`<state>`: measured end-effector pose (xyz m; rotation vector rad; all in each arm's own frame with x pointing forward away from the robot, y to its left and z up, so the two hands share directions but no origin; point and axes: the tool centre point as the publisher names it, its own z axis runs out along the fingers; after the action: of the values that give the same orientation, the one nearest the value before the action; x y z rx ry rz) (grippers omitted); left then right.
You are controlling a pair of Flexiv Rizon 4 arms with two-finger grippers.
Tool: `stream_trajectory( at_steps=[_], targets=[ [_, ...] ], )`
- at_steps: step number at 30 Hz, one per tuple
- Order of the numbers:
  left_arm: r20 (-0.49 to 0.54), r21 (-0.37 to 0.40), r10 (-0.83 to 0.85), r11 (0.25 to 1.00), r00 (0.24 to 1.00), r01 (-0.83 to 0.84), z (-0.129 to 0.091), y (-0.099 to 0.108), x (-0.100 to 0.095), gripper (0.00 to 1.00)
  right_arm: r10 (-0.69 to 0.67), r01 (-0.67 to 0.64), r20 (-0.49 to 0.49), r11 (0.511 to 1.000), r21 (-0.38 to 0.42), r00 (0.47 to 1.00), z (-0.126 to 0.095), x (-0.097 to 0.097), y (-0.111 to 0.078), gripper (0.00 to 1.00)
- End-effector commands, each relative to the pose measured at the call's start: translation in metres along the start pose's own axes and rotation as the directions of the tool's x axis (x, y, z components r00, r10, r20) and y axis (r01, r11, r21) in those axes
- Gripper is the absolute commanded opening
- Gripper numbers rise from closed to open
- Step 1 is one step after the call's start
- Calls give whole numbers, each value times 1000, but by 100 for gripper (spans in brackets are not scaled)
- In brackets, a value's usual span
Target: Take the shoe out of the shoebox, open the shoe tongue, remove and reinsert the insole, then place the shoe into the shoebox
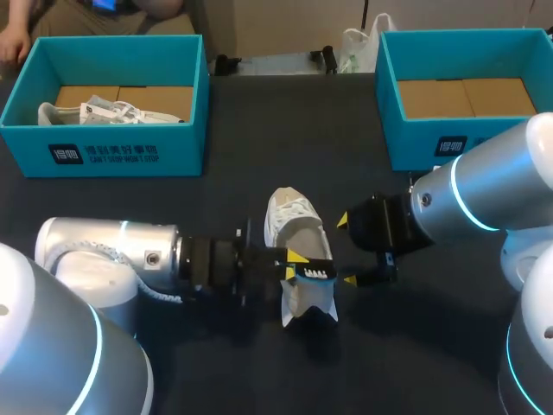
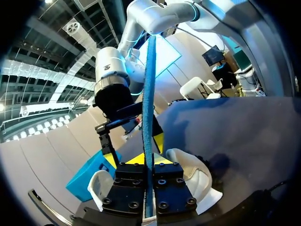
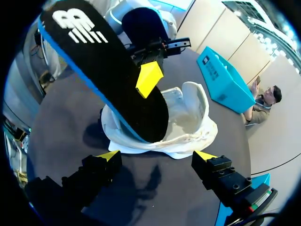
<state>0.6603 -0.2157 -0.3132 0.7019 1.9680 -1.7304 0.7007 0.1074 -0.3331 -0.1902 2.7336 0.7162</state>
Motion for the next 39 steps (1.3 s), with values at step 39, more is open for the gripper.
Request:
stream_trajectory(
  at_steps=[39],
  targets=[
    [-19,-6,69,998,997,-69,-1,12,1,20,-1,1,-1,1000,-3,1000,-1,1,-1,100]
  ],
)
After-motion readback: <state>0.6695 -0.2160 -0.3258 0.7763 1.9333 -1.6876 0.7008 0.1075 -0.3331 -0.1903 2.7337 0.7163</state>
